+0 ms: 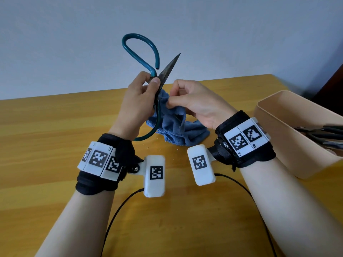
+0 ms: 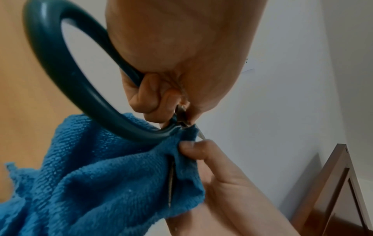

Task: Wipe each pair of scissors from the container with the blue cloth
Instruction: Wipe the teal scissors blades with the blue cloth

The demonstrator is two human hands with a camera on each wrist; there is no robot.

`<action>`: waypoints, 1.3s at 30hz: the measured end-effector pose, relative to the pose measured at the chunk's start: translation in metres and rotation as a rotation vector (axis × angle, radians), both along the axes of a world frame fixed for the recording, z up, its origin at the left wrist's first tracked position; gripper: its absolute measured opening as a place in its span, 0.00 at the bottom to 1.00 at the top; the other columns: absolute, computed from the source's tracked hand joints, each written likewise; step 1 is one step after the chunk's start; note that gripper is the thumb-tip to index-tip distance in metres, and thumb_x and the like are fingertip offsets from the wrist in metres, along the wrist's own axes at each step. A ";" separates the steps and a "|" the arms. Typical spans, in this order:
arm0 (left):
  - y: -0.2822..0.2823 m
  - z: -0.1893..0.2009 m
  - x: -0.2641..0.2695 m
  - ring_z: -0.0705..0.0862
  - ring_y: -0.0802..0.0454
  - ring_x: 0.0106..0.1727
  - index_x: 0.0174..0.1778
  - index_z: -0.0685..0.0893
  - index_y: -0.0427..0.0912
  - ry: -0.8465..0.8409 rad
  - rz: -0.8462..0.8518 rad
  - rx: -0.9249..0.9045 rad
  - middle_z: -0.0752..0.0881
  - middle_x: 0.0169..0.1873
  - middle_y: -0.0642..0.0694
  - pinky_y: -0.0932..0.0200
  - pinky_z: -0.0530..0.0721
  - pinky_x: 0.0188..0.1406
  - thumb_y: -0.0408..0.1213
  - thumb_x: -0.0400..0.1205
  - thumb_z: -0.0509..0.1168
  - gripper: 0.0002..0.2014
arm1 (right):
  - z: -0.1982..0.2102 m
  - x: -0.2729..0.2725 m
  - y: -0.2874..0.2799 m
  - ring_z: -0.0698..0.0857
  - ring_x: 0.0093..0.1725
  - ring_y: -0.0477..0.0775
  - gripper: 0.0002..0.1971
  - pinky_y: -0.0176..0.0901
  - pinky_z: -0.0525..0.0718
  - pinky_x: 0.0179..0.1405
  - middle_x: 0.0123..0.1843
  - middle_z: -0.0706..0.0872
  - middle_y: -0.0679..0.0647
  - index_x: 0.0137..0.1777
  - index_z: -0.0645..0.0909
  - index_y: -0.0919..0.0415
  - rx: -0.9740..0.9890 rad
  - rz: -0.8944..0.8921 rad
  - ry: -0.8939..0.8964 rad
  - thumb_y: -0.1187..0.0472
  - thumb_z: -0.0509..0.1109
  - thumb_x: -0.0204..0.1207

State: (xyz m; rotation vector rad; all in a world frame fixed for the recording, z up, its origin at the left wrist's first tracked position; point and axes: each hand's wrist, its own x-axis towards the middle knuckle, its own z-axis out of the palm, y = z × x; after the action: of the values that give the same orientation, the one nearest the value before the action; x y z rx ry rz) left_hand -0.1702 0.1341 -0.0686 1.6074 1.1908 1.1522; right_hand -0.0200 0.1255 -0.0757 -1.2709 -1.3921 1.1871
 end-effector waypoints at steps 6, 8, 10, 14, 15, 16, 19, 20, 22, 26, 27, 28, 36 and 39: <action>-0.002 0.001 0.004 0.67 0.63 0.18 0.44 0.73 0.44 0.015 -0.029 0.011 0.75 0.31 0.47 0.70 0.67 0.17 0.40 0.92 0.56 0.10 | -0.001 -0.001 0.000 0.88 0.39 0.53 0.09 0.41 0.87 0.38 0.42 0.89 0.60 0.45 0.78 0.61 0.008 -0.075 0.281 0.65 0.77 0.76; -0.002 0.002 0.003 0.67 0.63 0.18 0.45 0.73 0.44 0.016 -0.034 0.009 0.74 0.31 0.45 0.70 0.67 0.17 0.40 0.92 0.56 0.10 | -0.003 -0.002 0.001 0.88 0.39 0.53 0.08 0.41 0.87 0.37 0.42 0.88 0.60 0.45 0.78 0.61 0.026 -0.094 0.306 0.66 0.77 0.77; -0.001 0.001 0.002 0.66 0.62 0.18 0.43 0.73 0.46 0.026 -0.033 0.012 0.74 0.32 0.45 0.70 0.66 0.17 0.40 0.92 0.56 0.11 | -0.004 -0.004 0.003 0.87 0.42 0.55 0.09 0.42 0.87 0.41 0.43 0.86 0.61 0.46 0.78 0.61 0.045 -0.093 0.298 0.69 0.76 0.76; 0.000 0.001 -0.001 0.66 0.62 0.19 0.41 0.72 0.48 0.016 -0.011 0.016 0.73 0.31 0.47 0.69 0.66 0.17 0.40 0.92 0.56 0.12 | -0.004 -0.004 0.003 0.86 0.45 0.59 0.12 0.52 0.86 0.51 0.44 0.84 0.62 0.45 0.77 0.60 0.048 -0.075 0.224 0.72 0.78 0.73; 0.001 0.002 -0.002 0.66 0.62 0.19 0.42 0.72 0.48 0.015 0.003 0.016 0.74 0.31 0.47 0.69 0.66 0.17 0.40 0.92 0.56 0.12 | -0.004 -0.003 0.003 0.87 0.45 0.60 0.13 0.55 0.86 0.53 0.44 0.84 0.63 0.44 0.77 0.60 0.034 -0.062 0.207 0.73 0.79 0.72; 0.002 0.002 -0.004 0.66 0.62 0.18 0.42 0.73 0.47 0.006 0.018 0.013 0.74 0.31 0.47 0.68 0.65 0.17 0.40 0.92 0.56 0.11 | -0.003 -0.003 0.003 0.87 0.46 0.62 0.13 0.59 0.86 0.56 0.45 0.85 0.64 0.43 0.77 0.60 0.017 -0.045 0.189 0.72 0.80 0.71; 0.003 0.003 -0.007 0.65 0.60 0.18 0.47 0.74 0.43 -0.037 0.057 -0.017 0.72 0.30 0.48 0.67 0.64 0.17 0.41 0.92 0.57 0.09 | -0.002 0.000 0.003 0.87 0.45 0.62 0.15 0.56 0.86 0.52 0.42 0.86 0.60 0.42 0.77 0.59 -0.014 -0.012 0.137 0.71 0.82 0.68; 0.004 0.003 -0.007 0.65 0.59 0.19 0.48 0.74 0.43 -0.039 0.066 -0.022 0.72 0.30 0.47 0.67 0.64 0.17 0.42 0.92 0.57 0.09 | -0.001 0.001 0.002 0.88 0.43 0.60 0.15 0.51 0.86 0.48 0.40 0.86 0.58 0.43 0.77 0.58 -0.011 -0.017 0.122 0.71 0.82 0.68; 0.004 0.002 -0.004 0.66 0.58 0.21 0.48 0.74 0.44 -0.033 0.080 -0.015 0.72 0.32 0.45 0.65 0.65 0.18 0.43 0.91 0.57 0.09 | 0.000 0.002 0.001 0.87 0.41 0.57 0.15 0.45 0.85 0.41 0.41 0.86 0.59 0.44 0.77 0.58 0.005 -0.035 0.105 0.70 0.82 0.69; 0.003 0.001 0.000 0.64 0.59 0.19 0.49 0.74 0.43 -0.021 0.071 -0.010 0.70 0.31 0.47 0.66 0.63 0.17 0.42 0.92 0.55 0.09 | 0.001 0.002 0.000 0.89 0.40 0.56 0.15 0.46 0.86 0.42 0.38 0.88 0.56 0.45 0.78 0.59 -0.002 -0.013 0.096 0.69 0.82 0.69; 0.002 0.001 0.000 0.64 0.59 0.19 0.49 0.74 0.43 -0.016 0.064 -0.013 0.70 0.31 0.48 0.66 0.62 0.17 0.42 0.92 0.55 0.09 | 0.001 0.001 0.000 0.89 0.40 0.55 0.14 0.46 0.86 0.42 0.37 0.89 0.55 0.45 0.78 0.59 -0.005 -0.006 0.091 0.68 0.82 0.70; 0.002 0.002 -0.001 0.64 0.60 0.18 0.49 0.74 0.43 -0.014 0.058 -0.017 0.70 0.30 0.48 0.66 0.63 0.17 0.42 0.92 0.54 0.09 | 0.001 0.000 -0.001 0.89 0.41 0.56 0.14 0.47 0.86 0.43 0.38 0.89 0.56 0.45 0.78 0.59 -0.002 -0.009 0.092 0.68 0.82 0.70; -0.001 0.002 0.003 0.64 0.60 0.17 0.43 0.74 0.50 -0.007 -0.005 -0.052 0.70 0.28 0.49 0.67 0.63 0.15 0.40 0.92 0.54 0.12 | -0.005 -0.011 0.000 0.88 0.42 0.58 0.11 0.42 0.87 0.39 0.44 0.86 0.65 0.47 0.75 0.61 0.098 -0.113 0.223 0.70 0.76 0.76; 0.000 0.002 0.002 0.65 0.61 0.17 0.43 0.75 0.49 -0.016 0.022 -0.065 0.72 0.29 0.50 0.68 0.64 0.15 0.40 0.92 0.55 0.11 | -0.004 -0.011 0.001 0.89 0.43 0.59 0.12 0.45 0.87 0.42 0.47 0.87 0.69 0.47 0.75 0.60 0.075 -0.080 0.158 0.70 0.76 0.76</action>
State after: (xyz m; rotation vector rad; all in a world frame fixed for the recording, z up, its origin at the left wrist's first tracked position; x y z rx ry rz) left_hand -0.1683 0.1339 -0.0664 1.5371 1.2256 1.1270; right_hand -0.0309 0.1266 -0.0799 -1.1444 -1.2474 1.1448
